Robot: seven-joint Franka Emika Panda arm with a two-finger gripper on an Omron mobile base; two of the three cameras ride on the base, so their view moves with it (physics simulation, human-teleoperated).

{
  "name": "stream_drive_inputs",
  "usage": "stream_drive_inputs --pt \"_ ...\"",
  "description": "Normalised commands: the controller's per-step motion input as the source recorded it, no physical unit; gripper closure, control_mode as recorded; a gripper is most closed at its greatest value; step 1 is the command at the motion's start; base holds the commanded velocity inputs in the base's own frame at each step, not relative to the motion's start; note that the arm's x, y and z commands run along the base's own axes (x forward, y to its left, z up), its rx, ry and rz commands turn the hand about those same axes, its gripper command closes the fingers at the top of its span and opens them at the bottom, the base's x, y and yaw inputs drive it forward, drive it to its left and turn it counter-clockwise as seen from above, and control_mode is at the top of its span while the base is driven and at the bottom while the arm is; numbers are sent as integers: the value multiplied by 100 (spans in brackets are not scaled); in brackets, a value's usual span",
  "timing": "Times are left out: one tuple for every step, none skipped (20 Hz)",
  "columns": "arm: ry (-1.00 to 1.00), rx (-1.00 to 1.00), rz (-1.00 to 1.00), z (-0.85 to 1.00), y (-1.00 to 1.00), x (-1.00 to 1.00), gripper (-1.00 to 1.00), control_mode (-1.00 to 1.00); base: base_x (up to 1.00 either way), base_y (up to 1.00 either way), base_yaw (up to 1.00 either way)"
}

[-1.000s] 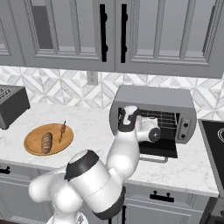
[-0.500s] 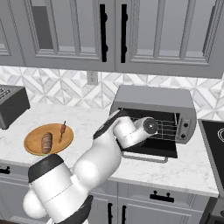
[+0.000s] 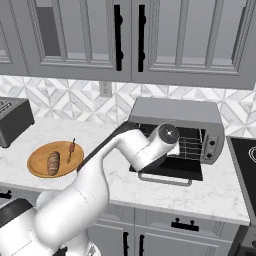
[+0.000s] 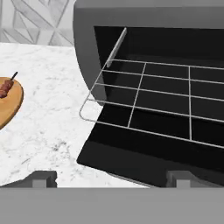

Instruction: Pick up the kebab skewer and baguette bread, and place them inside the toaster oven. Close the toaster oven door and start by setting the timer.

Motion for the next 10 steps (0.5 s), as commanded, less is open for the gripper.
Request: stream_drive_inputs --pt "0 0 0 75 73 -79 -100 -100 0 0 0" --pt "0 0 0 64 83 -74 -100 -100 0 0 0" --pt "1 0 0 53 92 -69 -100 -100 0 0 0" --pt "2 -3 0 44 100 -65 -100 -100 0 0 0" --pt "5 -4 0 36 100 -59 -100 -100 0 0 0" --pt "5 -5 0 32 100 -57 -100 -100 0 0 0" --pt "5 -7 0 29 100 -56 -100 -100 0 0 0" --pt "5 -7 0 29 100 -54 -100 -100 0 0 0" --pt "6 -7 0 28 100 -52 -100 -100 0 0 0" --pt "8 -7 0 20 100 -43 -100 -100 0 0 0"
